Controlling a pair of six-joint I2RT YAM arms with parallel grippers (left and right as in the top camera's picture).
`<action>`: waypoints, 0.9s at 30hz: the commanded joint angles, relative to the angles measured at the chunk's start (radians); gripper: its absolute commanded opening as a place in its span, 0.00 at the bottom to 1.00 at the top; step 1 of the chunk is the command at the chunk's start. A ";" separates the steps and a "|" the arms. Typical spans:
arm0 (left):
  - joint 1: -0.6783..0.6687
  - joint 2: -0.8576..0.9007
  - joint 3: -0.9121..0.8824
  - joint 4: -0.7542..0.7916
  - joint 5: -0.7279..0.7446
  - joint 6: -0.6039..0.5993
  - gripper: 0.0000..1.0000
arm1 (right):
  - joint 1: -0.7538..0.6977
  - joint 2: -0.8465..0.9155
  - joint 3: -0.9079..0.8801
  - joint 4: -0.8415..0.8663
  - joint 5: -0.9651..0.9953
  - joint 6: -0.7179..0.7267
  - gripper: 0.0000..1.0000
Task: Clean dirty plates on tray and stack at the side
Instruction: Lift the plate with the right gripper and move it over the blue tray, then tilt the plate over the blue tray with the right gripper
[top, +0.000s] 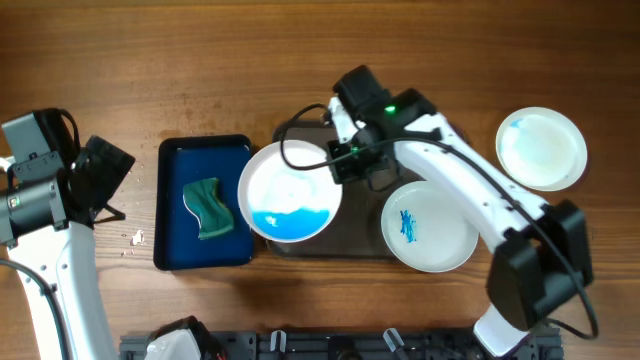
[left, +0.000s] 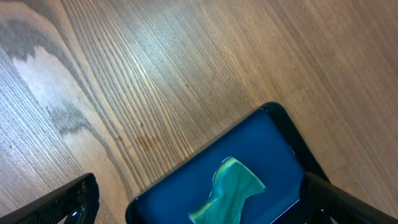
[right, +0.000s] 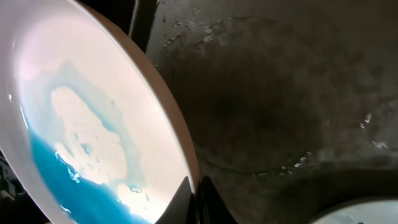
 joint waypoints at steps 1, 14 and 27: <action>0.006 0.044 0.008 0.005 0.013 -0.010 1.00 | 0.044 0.055 0.108 0.015 -0.014 -0.008 0.05; 0.170 0.079 0.008 0.014 0.065 -0.010 1.00 | 0.224 0.204 0.349 0.117 0.376 -0.029 0.05; 0.317 0.116 0.008 -0.002 0.177 -0.009 1.00 | 0.373 0.205 0.350 0.245 0.795 -0.168 0.04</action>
